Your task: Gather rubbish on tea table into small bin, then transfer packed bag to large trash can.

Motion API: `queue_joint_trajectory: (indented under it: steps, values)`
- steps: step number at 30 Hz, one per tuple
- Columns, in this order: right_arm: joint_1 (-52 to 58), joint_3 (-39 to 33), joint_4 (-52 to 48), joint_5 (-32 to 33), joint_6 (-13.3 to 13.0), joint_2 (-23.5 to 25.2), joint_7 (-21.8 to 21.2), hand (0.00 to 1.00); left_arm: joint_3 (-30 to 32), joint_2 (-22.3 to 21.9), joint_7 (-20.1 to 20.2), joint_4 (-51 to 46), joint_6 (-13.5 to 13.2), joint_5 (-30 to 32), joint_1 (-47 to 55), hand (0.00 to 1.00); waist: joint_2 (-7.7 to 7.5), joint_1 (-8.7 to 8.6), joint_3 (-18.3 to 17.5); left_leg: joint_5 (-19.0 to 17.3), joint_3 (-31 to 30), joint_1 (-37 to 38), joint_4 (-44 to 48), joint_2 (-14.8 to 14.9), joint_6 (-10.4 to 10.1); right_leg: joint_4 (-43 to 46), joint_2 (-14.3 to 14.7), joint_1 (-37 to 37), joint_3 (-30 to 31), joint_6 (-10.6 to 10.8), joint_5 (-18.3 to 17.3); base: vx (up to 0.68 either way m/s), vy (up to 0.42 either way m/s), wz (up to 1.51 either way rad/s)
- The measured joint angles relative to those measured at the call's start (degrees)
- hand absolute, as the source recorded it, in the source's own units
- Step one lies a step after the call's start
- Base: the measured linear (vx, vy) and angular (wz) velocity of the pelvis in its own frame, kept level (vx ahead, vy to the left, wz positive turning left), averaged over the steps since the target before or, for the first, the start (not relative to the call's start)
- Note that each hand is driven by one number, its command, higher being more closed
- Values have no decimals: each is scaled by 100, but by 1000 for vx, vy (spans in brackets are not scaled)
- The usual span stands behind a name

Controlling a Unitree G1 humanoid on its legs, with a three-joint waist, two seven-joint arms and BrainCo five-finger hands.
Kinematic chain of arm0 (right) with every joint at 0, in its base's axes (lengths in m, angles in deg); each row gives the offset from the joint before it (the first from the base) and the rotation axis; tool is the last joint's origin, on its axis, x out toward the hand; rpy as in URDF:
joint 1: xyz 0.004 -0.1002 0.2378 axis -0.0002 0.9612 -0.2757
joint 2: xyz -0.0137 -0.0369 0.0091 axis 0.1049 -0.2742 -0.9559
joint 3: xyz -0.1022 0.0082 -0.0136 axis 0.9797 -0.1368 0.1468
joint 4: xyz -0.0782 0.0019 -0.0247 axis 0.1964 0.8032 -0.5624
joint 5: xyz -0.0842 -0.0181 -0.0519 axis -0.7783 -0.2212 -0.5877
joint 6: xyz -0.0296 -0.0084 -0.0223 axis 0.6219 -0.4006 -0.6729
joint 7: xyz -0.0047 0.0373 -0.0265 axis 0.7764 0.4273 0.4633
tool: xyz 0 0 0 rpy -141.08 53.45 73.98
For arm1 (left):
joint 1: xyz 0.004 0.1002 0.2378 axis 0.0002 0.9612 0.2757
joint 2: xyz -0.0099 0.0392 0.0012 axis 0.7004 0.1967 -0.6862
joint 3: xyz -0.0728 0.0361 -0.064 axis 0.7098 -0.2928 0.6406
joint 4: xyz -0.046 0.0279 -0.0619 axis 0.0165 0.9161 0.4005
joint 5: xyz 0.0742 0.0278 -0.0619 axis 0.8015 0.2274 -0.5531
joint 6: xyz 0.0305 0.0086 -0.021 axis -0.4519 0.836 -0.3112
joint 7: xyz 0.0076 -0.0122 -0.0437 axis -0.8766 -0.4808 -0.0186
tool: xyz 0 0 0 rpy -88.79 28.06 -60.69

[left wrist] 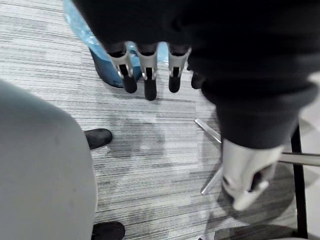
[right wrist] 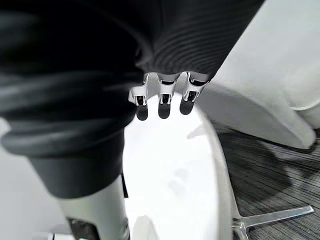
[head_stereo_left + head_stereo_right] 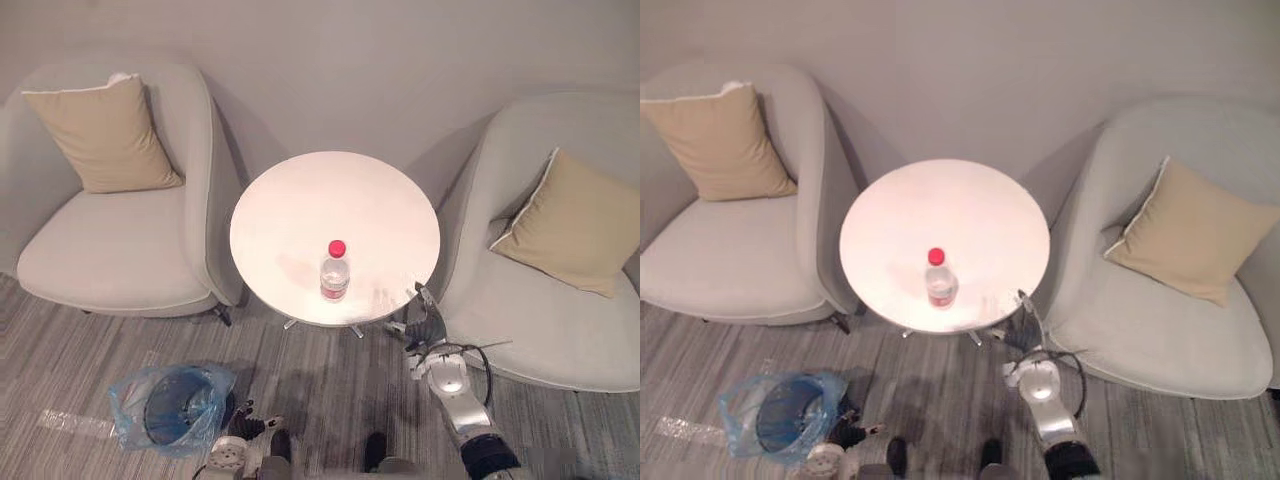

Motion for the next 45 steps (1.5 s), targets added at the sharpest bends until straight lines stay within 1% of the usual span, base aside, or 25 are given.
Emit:
queue_joint_trajectory:
  steps: [3, 4, 5, 10, 13, 15, 20, 21, 23, 24, 29, 33, 37, 41, 43, 44, 45]
  values:
    - [-272, 137, 215, 114, 2, -69, -12, 0, 4, 2, -1, -33, -25, -10, -2, 0, 1, 31, 19, 7, -129, -84, 8, -5, 3, -1, 0, -10, -103, -1, -1, 10, 0, 21]
    - [-370, 167, 305, 114, 1, -75, -12, 0, 3, 0, -5, -79, -69, -10, -2, 0, 0, 96, 45, 8, -155, -98, 9, -5, 3, -1, 0, -9, -125, -9, -5, 4, 0, 14]
    - [-468, 201, 401, 118, 7, -75, -13, 0, 3, -1, -5, -94, -100, -11, -2, 0, 3, 115, 63, 8, -181, -123, 15, -6, 3, -1, 0, -10, -154, -12, -7, 0, 0, 16]
    - [-990, 436, 614, 149, 25, -79, -11, 0, 27, -1, -21, -212, -114, -119, -56, 0, 33, 174, 315, 26, -303, -211, 36, -16, 1, 3, -8, -17, -251, -32, -20, -21, 0, 14]
    - [-1182, 496, 663, 148, 26, -92, -9, 0, 26, -6, -26, -252, -119, -125, -75, 0, 54, 186, 359, 72, -432, -390, 39, -22, 2, 43, -12, -146, -343, -56, -38, -10, -1, 19]
    - [-1303, 520, 716, 147, 30, -134, -2, 0, 24, -25, -34, -269, -119, -125, -120, 0, 80, 258, 417, 77, -474, -421, 45, -17, 1, 132, -15, -191, -363, -94, -78, 0, 1, 16]
    - [-1678, 588, 803, 147, 79, -160, 101, 0, 5, -22, -51, -409, -122, -221, -190, 0, 106, 351, 638, 77, -721, -580, 167, -27, 1, 232, -31, -206, -527, -107, -111, -13, 6, 25]
    - [-1789, 587, 806, 149, 87, -168, 182, 0, 3, -30, -74, -482, -133, -261, -197, 0, 125, 404, 716, 81, -767, -598, 179, -27, -5, 259, -33, -206, -551, -118, -122, -25, 6, 21]
    - [-1944, 586, 812, 152, 91, -163, 264, 0, -1, -38, -110, -503, -184, -328, -198, 0, 151, 426, 749, 83, -830, -702, 236, -47, -7, 276, -49, -244, -596, -119, -137, -30, 9, 24]
    - [-2044, 580, 818, 162, 91, -168, 289, 100, -1, -39, -116, -511, -204, -346, -198, 0, 162, 427, 756, 109, -890, -777, 239, -65, -14, 294, -68, -304, -618, -95, -153, -29, 9, 22]
    - [-2546, 471, 1016, 254, 91, -176, 431, 100, -1, -72, -124, -642, -227, -359, -237, 0, 219, 490, 908, 189, -945, -966, 238, -86, -29, 335, -89, -458, -661, -84, -161, -33, 5, 9]
    - [-2630, 406, 1026, 387, 97, -241, 493, 100, -3, -92, -137, -652, -234, -436, -293, 0, 265, 548, 1016, 212, -1059, -978, 238, -86, -46, 376, -89, -433, -763, -70, -171, -22, -1, 14]
    - [-2611, 407, 989, 401, 110, -218, 486, 100, -4, -104, -143, -664, -231, -460, -319, 0, 293, 557, 1066, 236, -1102, -1006, 234, -98, -43, 376, -97, -433, -803, -68, -172, -18, 6, 7]
    - [-2093, 411, 156, 389, 110, -158, 456, 100, -3, -104, -143, -664, -212, -456, -322, 0, 292, 542, 1065, 236, -1135, -996, 234, -97, -43, 375, -99, -413, -801, -67, -172, -3, 2, 1]
    - [-1737, 405, -369, 361, 106, -160, 380, 100, -1, -104, -142, -663, -188, -448, -320, 0, 284, 511, 1061, 236, -1125, -960, 234, -96, -43, 376, -101, -381, -794, -67, -171, 0, 0, 0]
    - [-1658, 403, -479, 355, 101, -160, 372, 100, -1, -102, -142, -661, -183, -448, -319, 0, 280, 503, 1058, 236, -1122, -955, 234, -95, -43, 376, -101, -376, -792, -67, -171, 0, 0, 0]
    - [-1378, 385, -834, 330, 92, -153, 334, 100, 0, -98, -139, -657, -153, -442, -317, 0, 273, 471, 1054, 236, -1115, -930, 234, -93, -43, 376, -102, -352, -782, -66, -171, 0, 0, 0]
